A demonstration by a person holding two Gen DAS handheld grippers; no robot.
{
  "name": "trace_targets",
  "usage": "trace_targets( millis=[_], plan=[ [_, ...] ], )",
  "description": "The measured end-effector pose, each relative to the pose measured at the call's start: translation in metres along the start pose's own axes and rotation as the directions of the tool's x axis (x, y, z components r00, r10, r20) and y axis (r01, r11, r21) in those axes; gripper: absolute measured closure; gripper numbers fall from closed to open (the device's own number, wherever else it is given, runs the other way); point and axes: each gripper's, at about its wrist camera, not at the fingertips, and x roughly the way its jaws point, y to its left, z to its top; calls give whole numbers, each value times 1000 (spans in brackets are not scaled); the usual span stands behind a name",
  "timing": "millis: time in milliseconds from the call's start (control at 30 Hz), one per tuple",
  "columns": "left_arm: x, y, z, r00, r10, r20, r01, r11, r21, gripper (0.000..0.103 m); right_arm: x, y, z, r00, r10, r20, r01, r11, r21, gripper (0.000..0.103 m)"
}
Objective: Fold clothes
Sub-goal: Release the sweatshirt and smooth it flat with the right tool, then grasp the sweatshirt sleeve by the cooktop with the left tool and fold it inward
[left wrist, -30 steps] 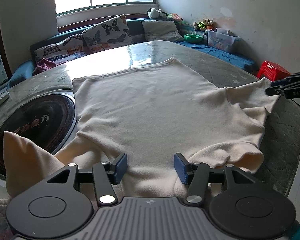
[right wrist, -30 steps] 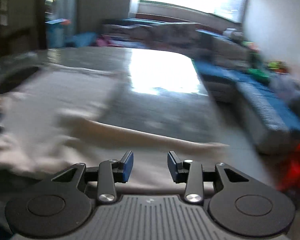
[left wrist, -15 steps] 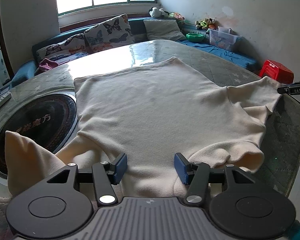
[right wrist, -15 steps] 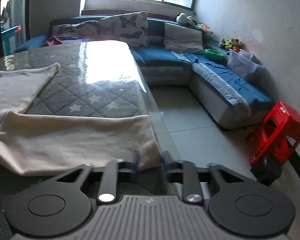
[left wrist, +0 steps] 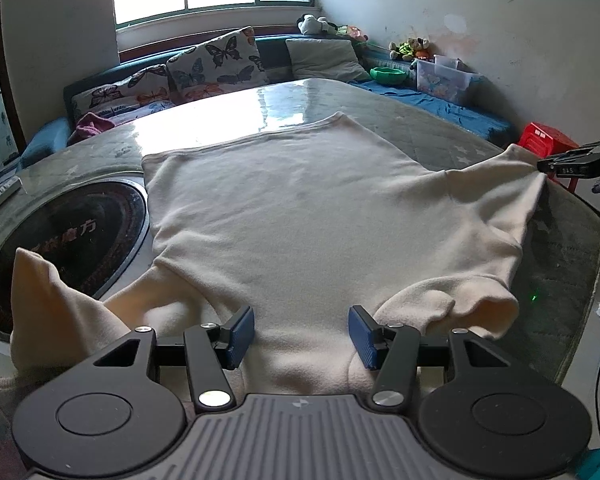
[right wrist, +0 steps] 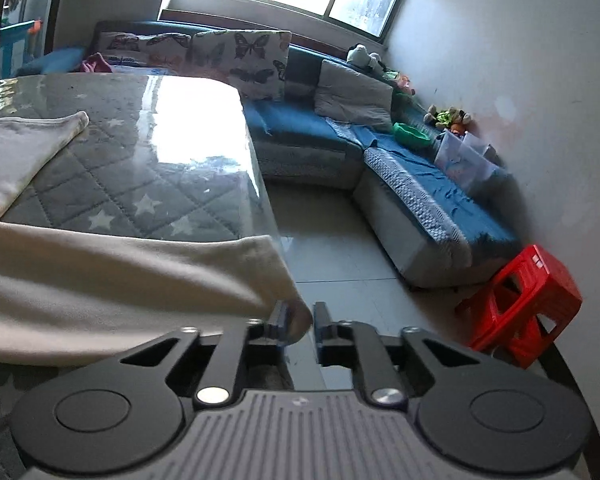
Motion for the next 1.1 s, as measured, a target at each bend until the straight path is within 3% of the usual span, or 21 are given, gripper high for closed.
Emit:
trace_targets(
  millis=[67, 133, 267, 333, 367, 500, 667, 733, 833, 900, 1000, 1100],
  plan=[
    [-2, 3, 2, 1000, -2, 5, 2, 1000, -20, 47, -13, 5, 5, 999, 40, 29, -40, 999, 9, 83],
    [-7, 7, 4, 1000, -2, 21, 3, 999, -50, 46, -26, 13, 10, 992, 110, 57, -111, 994, 11, 63],
    [-23, 15, 5, 998, 20, 61, -14, 995, -94, 46, -41, 41, 21, 962, 259, 84, -259, 966, -19, 59],
    [-33, 23, 5, 995, 56, 77, -45, 990, -133, 46, -41, 54, 25, 942, 324, 82, -324, 946, -20, 49],
    [-37, 30, 6, 993, 87, 84, -73, 984, -160, 46, -40, 61, 26, 933, 350, 80, -349, 937, -24, 49],
    [-52, 59, 13, 971, 214, 102, -180, 947, -266, 45, -35, 86, 25, 918, 393, 52, -390, 919, -48, 45],
    [-51, 101, 37, 925, 370, 90, -325, 889, -321, 33, -29, 100, 17, 910, 414, 26, -413, 910, -45, 34],
    [-39, 113, 46, 920, 387, 58, -353, 885, -304, 32, -27, 102, 14, 909, 415, 22, -414, 909, -39, 29],
    [-20, 130, 49, 929, 370, -21, -361, 889, -283, 32, -24, 101, 13, 909, 416, 22, -415, 910, -10, 21],
    [-10, 137, 44, 934, 349, -70, -354, 891, -282, 40, -23, 100, 12, 907, 420, 21, -420, 908, 1, 19],
    [-8, 144, 32, 939, 330, -101, -345, 886, -311, 68, -22, 102, 13, 907, 420, 19, -420, 908, -7, 16],
    [-22, 148, 16, 938, 334, -87, -342, 862, -375, 79, -20, 102, 14, 906, 422, 15, -422, 907, -9, 14]
  ],
)
